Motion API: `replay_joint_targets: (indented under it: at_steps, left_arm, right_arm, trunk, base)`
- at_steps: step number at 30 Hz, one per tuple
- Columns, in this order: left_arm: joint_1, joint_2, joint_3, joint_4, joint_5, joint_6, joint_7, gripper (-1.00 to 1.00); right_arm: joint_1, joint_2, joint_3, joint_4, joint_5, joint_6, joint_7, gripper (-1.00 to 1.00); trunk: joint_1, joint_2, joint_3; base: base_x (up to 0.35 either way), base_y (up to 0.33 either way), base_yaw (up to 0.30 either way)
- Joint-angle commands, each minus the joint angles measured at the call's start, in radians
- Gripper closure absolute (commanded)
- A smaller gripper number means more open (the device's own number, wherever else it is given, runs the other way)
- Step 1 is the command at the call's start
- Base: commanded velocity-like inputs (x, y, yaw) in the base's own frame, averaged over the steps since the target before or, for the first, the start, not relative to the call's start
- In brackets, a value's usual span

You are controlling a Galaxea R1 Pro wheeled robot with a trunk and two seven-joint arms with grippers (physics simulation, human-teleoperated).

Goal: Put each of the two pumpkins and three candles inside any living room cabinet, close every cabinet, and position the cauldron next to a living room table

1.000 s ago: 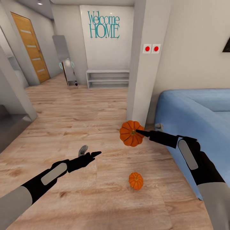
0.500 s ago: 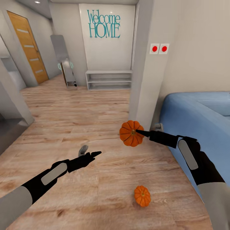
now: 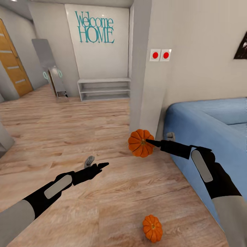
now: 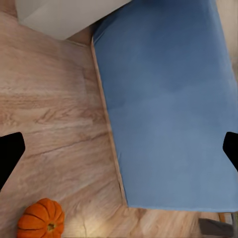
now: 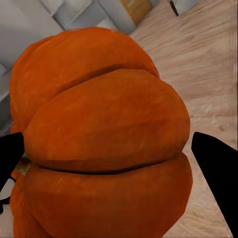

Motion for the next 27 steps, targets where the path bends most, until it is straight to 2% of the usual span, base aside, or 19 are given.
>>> replay_joint_targets:
  at_steps: [1, 6, 8, 11, 13, 14, 15, 18, 20, 27]
  left_arm:
    - [0.000, 0.000, 0.000, 0.001, 0.000, 0.000, 0.000, -1.00]
    - [0.000, 0.000, 0.000, 0.000, 0.000, 0.000, 0.000, -1.00]
    - [0.000, 0.000, 0.000, 0.000, -0.001, 0.000, 0.000, -1.00]
    - [0.000, 0.001, -0.001, 0.000, -0.001, 0.000, 0.000, -1.00]
    - [0.000, 0.001, -0.001, -0.002, -0.002, 0.000, 0.000, -1.00]
    - [0.000, 0.000, -0.002, -0.004, -0.002, -0.002, 0.000, -1.00]
    - [0.000, 0.000, -0.003, -0.005, -0.002, -0.002, 0.000, -1.00]
    - [0.000, 0.000, -0.004, -0.005, -0.002, -0.003, 0.000, -1.00]
    - [0.000, -0.001, -0.005, -0.005, -0.003, -0.004, 0.000, -1.00]
    - [0.000, -0.002, -0.006, -0.002, -0.003, -0.004, 0.000, -1.00]
  right_arm:
    - [0.000, 0.000, 0.000, 0.000, -0.008, 0.003, 0.001, 1.00]
    - [0.000, -0.006, -0.011, 0.000, -0.008, 0.003, 0.001, 1.00]
    - [0.000, -0.037, -0.045, 0.001, -0.009, 0.004, 0.002, 1.00]
    - [0.000, -0.100, -0.086, 0.004, -0.010, 0.004, 0.020, 1.00]
    - [0.000, -0.142, -0.111, 0.007, -0.011, 0.004, 0.058, 1.00]
    - [0.011, -0.180, -0.132, 0.009, -0.010, 0.005, 0.121, 1.00]
    - [0.017, -0.189, -0.140, 0.010, -0.010, 0.005, 0.142, 1.00]
    - [0.026, -0.203, -0.171, 0.008, -0.008, 0.019, 0.179, 1.00]
    - [0.027, -0.205, -0.179, 0.006, -0.007, 0.047, 0.185, 1.00]
    - [0.028, -0.204, -0.181, 0.004, -0.008, 0.059, 0.188, 1.00]
  trunk:
    - [0.000, 0.000, 0.001]
    - [0.000, 0.000, 0.007]
    - [0.000, 0.000, 0.009]
    - [0.000, 0.000, 0.012]
    - [0.000, 0.000, 0.012]
    - [0.000, 0.000, 0.012]
    - [0.000, 0.000, 0.012]
    - [0.000, 0.000, 0.013]
    - [0.000, 0.000, 0.013]
    - [0.000, 0.000, 0.013]
  base:
    - [0.337, 0.107, -0.233]
    - [0.337, 0.107, -0.233]
    - [0.334, 0.102, -0.233]
    - [0.216, 0.037, -0.188]
    - [0.076, 0.012, -0.071]
    - [0.019, 0.003, -0.018]
    - [0.012, 0.002, -0.012]
    - [0.005, 0.001, -0.004]
    - [0.001, 0.000, -0.001]
    - [0.000, 0.000, 0.000]
